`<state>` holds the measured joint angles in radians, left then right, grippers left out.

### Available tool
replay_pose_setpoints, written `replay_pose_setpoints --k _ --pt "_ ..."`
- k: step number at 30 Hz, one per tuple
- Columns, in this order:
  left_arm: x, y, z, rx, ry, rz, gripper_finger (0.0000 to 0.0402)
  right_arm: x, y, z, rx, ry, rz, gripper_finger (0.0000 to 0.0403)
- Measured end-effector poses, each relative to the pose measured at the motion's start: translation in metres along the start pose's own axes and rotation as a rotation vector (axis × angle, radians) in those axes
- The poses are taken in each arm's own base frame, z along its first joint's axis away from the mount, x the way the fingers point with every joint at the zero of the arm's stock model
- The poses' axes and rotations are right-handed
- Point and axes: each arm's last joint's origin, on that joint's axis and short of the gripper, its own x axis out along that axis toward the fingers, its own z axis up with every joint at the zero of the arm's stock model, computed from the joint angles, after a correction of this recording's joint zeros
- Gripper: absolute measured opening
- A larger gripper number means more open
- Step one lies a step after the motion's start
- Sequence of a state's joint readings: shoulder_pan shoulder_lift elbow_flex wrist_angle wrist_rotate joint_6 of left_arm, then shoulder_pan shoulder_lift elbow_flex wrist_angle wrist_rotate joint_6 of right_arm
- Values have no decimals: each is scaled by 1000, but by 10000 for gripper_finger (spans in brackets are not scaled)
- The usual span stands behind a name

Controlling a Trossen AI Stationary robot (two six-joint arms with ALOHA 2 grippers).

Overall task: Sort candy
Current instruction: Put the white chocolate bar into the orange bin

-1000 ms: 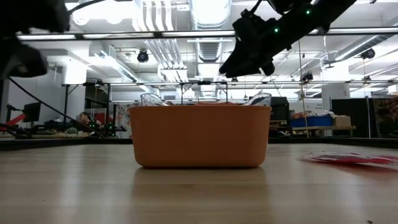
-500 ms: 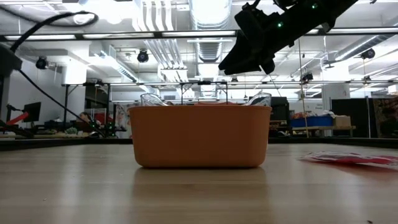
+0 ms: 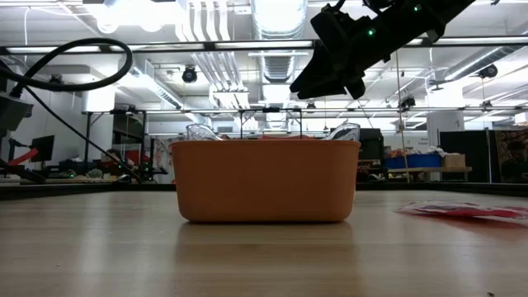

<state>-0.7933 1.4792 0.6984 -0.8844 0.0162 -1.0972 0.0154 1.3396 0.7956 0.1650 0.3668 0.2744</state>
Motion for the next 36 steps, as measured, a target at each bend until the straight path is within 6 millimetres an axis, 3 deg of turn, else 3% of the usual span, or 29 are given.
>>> replay_pose_setpoints --k 7,15,21,26,36 --pt "3 -1 1 15 3 11 145 -2 4 -1 -7 1 13 149" --pt "1 -1 1 51 -10 -2 44 -3 9 -2 -16 2 29 142" --pt "-6 2 -1 60 -35 -34 26 -10 13 0 -26 -8 51 141" --pt "-21 4 2 67 -168 -66 26 -32 19 5 -60 1 94 141" --pt "-67 8 12 114 -550 -60 20 -105 31 -1 -84 154 304 141"
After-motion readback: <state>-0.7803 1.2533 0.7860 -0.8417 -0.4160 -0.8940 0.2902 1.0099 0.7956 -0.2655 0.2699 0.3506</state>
